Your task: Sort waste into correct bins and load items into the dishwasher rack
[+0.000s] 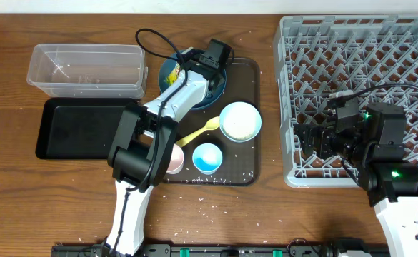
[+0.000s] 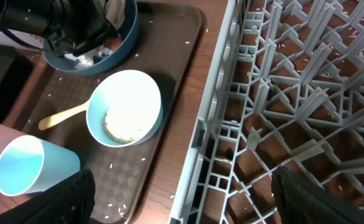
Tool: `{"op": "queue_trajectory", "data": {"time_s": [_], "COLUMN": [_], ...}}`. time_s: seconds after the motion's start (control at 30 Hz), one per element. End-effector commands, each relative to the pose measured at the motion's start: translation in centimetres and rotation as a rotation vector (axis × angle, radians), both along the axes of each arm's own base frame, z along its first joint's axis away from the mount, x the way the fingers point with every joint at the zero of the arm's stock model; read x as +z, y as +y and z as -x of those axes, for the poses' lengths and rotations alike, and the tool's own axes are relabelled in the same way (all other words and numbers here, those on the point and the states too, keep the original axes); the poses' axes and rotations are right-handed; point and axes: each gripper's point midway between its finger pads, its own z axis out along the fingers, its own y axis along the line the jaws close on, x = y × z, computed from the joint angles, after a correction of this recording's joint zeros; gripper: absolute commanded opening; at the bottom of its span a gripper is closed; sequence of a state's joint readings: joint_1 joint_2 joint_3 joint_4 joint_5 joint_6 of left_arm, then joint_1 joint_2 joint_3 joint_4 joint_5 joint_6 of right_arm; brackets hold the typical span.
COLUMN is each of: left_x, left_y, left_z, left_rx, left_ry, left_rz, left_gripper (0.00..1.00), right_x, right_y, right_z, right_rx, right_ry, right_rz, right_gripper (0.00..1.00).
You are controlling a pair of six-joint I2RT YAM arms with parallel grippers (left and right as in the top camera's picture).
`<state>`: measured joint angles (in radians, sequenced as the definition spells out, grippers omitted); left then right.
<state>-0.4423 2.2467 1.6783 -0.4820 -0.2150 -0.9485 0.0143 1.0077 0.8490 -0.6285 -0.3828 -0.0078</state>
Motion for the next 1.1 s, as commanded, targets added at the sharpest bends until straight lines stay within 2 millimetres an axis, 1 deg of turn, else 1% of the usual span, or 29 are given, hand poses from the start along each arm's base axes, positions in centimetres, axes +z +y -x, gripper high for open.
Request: {"op": "queue_trajectory", "data": {"time_s": [0.0, 0.03, 0.17, 0.37, 0.47, 0.6, 0.67, 0.73, 0.8, 0.83, 0.87, 0.97, 1.03, 1.07], "left_x": [0.3, 0.8, 4.0, 9.8, 12.3, 14.4, 15.0, 15.2, 14.4, 13.8, 12.9, 9.9, 7.4, 6.7], "left_y": [-0.2, -0.3, -0.4, -0.2, 0.1, 0.6, 0.9, 1.0, 1.0, 1.0, 0.9, 0.6, 0.5, 0.4], "left_z": [-0.1, -0.1, -0.3, 0.0, 0.5, 1.6, 2.0, 2.0, 1.9, 1.9, 1.8, 1.3, 1.0, 0.9], "left_rx": [-0.033, -0.04, -0.069, -0.107, -0.125, -0.132, -0.139, -0.161, -0.163, -0.164, -0.164, -0.164, -0.16, -0.159], "left_ry": [0.003, -0.005, -0.053, -0.136, -0.163, -0.169, -0.168, -0.171, -0.155, -0.143, -0.129, -0.085, -0.051, -0.042], "left_rz": [-0.01, -0.008, -0.004, 0.005, 0.004, 0.001, -0.005, -0.021, -0.027, -0.031, -0.036, -0.05, -0.06, -0.059], "left_gripper": [0.33, 0.32, 0.32, 0.32, 0.32, 0.32, 0.32, 0.32, 0.34, 0.37, 0.38, 0.47, 0.49, 0.49], "right_x": [0.7, 0.7, 0.7, 0.7, 0.7, 0.7, 0.7, 0.7, 0.7, 0.7, 0.7, 0.7, 0.7, 0.7], "right_y": [0.2, 0.2, 0.2, 0.2, 0.2, 0.2, 0.2, 0.2, 0.2, 0.2, 0.2, 0.2, 0.2, 0.2], "right_z": [-0.2, -0.2, -0.2, -0.2, -0.2, -0.2, -0.2, -0.2, -0.2, -0.2, -0.2, -0.2, -0.2, -0.2], "right_rx": [0.003, 0.003, 0.003, 0.003, 0.003, 0.003, 0.003, 0.003, 0.003, 0.003, 0.003, 0.003, 0.003, 0.003], "right_ry": [-0.012, -0.012, -0.012, -0.012, -0.012, -0.012, -0.012, -0.012, -0.013, -0.013, -0.013, -0.013, -0.012, -0.012], "right_rz": [-0.011, -0.011, -0.011, -0.011, -0.011, -0.011, -0.011, -0.011, -0.011, -0.011, -0.011, -0.011, -0.011, -0.011], "right_gripper": [0.89, 0.89, 0.89, 0.89, 0.89, 0.89, 0.9, 0.9, 0.9, 0.9, 0.9, 0.9, 0.9, 0.9]}}
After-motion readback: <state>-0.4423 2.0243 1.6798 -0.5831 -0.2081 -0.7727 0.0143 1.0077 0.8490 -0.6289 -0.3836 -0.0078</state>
